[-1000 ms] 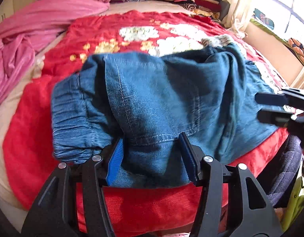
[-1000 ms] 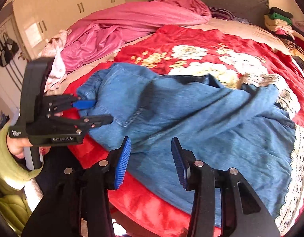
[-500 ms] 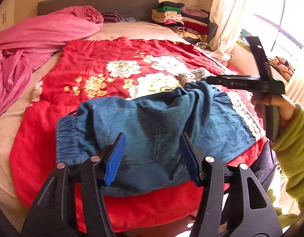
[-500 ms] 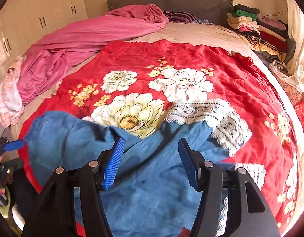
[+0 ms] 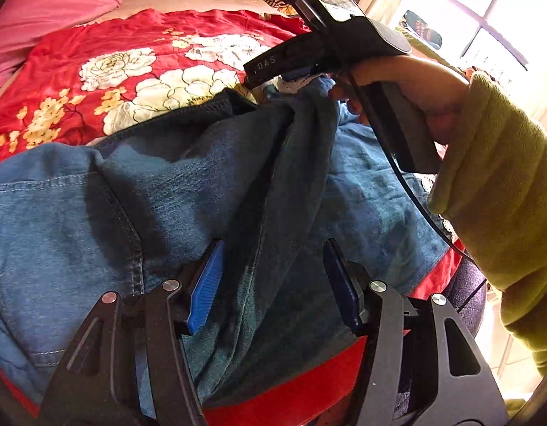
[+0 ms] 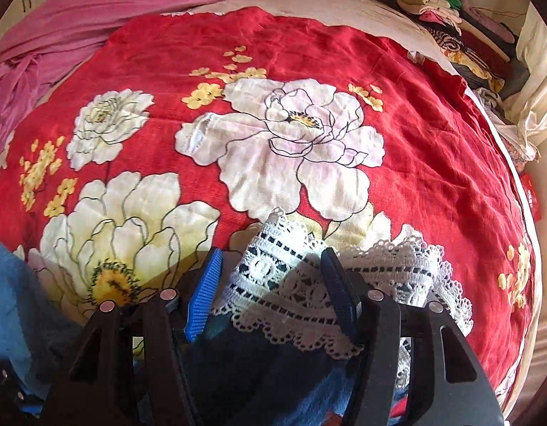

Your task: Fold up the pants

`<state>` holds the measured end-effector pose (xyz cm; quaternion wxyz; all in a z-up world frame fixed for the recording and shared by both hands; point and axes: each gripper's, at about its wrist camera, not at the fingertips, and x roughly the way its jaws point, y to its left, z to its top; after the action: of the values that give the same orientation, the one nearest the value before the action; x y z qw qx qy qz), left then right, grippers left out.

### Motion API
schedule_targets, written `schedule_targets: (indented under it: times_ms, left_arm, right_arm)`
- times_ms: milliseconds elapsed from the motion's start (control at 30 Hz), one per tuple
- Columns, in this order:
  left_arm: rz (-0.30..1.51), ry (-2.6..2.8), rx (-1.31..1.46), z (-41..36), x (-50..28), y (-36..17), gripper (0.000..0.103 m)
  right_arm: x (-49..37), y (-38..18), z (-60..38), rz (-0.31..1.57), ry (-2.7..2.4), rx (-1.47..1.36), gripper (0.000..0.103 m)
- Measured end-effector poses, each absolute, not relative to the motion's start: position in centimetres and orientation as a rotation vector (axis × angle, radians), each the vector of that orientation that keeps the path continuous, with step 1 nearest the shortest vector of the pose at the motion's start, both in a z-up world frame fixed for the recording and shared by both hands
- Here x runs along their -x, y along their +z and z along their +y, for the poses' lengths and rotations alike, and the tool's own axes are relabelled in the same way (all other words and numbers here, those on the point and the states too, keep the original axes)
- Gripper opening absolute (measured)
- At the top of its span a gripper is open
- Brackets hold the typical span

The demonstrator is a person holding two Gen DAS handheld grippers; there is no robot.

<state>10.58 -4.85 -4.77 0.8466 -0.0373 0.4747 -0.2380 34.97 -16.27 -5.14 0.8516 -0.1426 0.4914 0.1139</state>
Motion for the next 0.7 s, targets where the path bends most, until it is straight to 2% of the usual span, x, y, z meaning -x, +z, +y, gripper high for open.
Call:
schedule_targets:
  times_ms: [33,67,133,300,333,400,467,700]
  left_arm:
    - [1.004,-0.504,0.077,-5.0,-10.6,-5.1,0.049]
    - [1.005,-0.506,0.074,-5.1,-10.6,-5.2,0.049]
    - [0.994,-0.519,0.084,-4.9,-10.7,-5.1,0.048]
    - [0.955,-0.536,0.087,-4.6,-10.6,-4.4,0.045]
    - [0.946,-0.541,0.078,-4.7,-10.5,-4.3,0.042]
    - [0.929,-0.559,0.069,-5.0,-10.3,-4.0,0.031]
    - [0.916,-0.581,0.062,-5.3,-9.9,-3.8,0.027]
    - [0.866,-0.630,-0.068,-7.7,-8.1,-3.9,0.027]
  right_arm:
    - [-35.1,-5.4,-16.3,1.030,0.249,0.300,0.044]
    - [-35.1,-5.4,-16.6,1.024,0.263,0.279,0.026]
    - [-34.9,-4.7,-17.8,1.010,0.290,0.209,0.011]
    - [-31.2,-0.6,-22.6,0.916,0.354,-0.008,0.010]
    - [-30.2,0.2,-23.5,0.894,0.353,-0.033,0.010]
    - [-28.0,2.0,-25.7,0.848,0.338,-0.091,0.010]
    - [-25.7,3.5,-28.1,0.803,0.306,-0.149,0.010]
    - [-18.0,5.4,-34.5,0.719,0.218,-0.259,0.009]
